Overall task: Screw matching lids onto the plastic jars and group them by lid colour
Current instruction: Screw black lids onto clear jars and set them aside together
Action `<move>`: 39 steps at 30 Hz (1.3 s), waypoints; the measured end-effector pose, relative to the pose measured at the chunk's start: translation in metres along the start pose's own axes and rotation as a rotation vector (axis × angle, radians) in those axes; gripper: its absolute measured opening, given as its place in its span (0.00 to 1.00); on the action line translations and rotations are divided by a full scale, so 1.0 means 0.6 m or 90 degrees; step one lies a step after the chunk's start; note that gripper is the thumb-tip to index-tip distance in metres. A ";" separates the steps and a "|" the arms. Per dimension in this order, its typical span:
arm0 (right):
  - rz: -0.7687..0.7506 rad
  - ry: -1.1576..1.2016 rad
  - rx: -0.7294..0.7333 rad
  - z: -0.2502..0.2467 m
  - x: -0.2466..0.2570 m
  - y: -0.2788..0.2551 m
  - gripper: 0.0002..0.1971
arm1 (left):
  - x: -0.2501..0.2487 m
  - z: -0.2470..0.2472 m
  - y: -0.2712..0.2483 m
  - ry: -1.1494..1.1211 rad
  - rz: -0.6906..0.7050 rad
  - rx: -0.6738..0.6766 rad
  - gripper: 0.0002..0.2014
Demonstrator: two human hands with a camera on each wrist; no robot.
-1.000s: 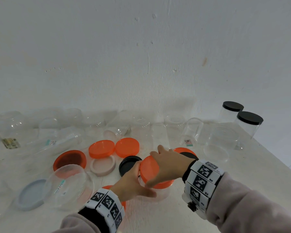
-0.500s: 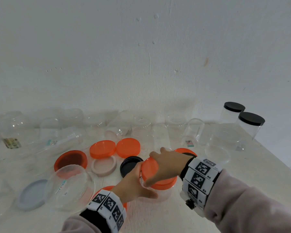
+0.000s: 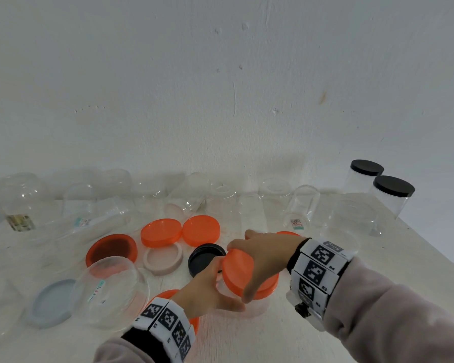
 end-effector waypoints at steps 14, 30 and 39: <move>0.002 0.046 -0.095 0.030 -0.004 0.004 0.53 | -0.025 0.010 -0.009 0.090 -0.011 -0.048 0.53; -0.004 0.012 0.007 0.005 -0.006 -0.002 0.53 | -0.035 0.011 -0.011 0.150 -0.037 -0.037 0.55; -0.044 0.021 -0.044 0.016 -0.013 -0.005 0.52 | -0.030 0.012 -0.011 0.116 -0.023 -0.043 0.54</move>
Point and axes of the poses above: each hand's wrist, its own y-axis towards the middle knuckle, its own z-axis out of the palm, x = y × z, the point moved 3 cm from there along y, towards the middle knuckle
